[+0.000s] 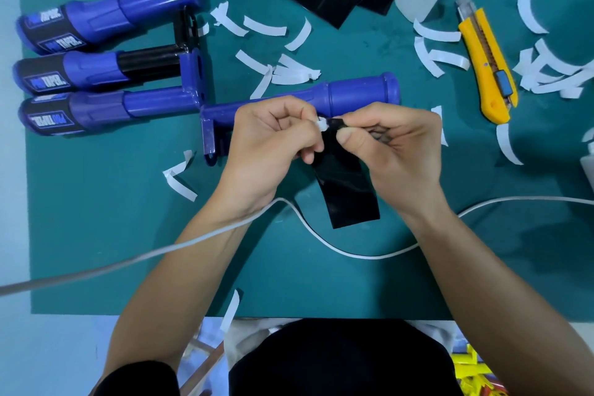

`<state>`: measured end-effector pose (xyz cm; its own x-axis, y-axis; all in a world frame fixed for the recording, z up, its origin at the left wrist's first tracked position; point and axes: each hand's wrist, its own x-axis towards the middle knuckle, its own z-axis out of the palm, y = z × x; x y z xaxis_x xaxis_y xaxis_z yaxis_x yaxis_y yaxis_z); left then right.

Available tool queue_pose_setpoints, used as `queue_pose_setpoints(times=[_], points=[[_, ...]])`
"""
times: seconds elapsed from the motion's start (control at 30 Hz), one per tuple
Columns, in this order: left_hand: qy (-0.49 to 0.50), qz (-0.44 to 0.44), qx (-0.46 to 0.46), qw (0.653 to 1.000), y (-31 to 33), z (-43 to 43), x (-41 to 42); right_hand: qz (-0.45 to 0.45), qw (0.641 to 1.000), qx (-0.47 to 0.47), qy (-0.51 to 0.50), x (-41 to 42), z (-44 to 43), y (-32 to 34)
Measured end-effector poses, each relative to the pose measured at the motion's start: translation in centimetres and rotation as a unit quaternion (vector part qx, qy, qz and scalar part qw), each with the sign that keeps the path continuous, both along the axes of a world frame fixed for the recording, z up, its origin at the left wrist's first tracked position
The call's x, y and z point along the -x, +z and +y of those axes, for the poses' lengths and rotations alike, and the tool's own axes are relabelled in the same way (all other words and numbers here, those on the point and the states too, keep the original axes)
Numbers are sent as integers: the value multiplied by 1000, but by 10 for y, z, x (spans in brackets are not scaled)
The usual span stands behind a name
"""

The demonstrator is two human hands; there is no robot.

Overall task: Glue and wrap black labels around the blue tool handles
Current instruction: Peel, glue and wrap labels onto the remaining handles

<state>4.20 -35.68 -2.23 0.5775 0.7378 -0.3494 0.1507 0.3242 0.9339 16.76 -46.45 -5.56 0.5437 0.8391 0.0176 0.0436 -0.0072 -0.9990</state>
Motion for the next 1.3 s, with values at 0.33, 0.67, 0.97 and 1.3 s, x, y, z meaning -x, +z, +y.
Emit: queue_pose_setpoints(times=[0.33,0.67,0.97,1.3], points=[[-15,93,-359,929,-8,0,9,122,992,-2,34,-8,1,7],[-49,-5,-88,995,-7,8,8,93,994,16,-60,-10,4,4],[-47,-1,-12,999,-7,10,6,-190,961,71,-189,1,2,11],[-1,26,-143,989,-7,0,8,-448,865,-34,-224,22,2,12]])
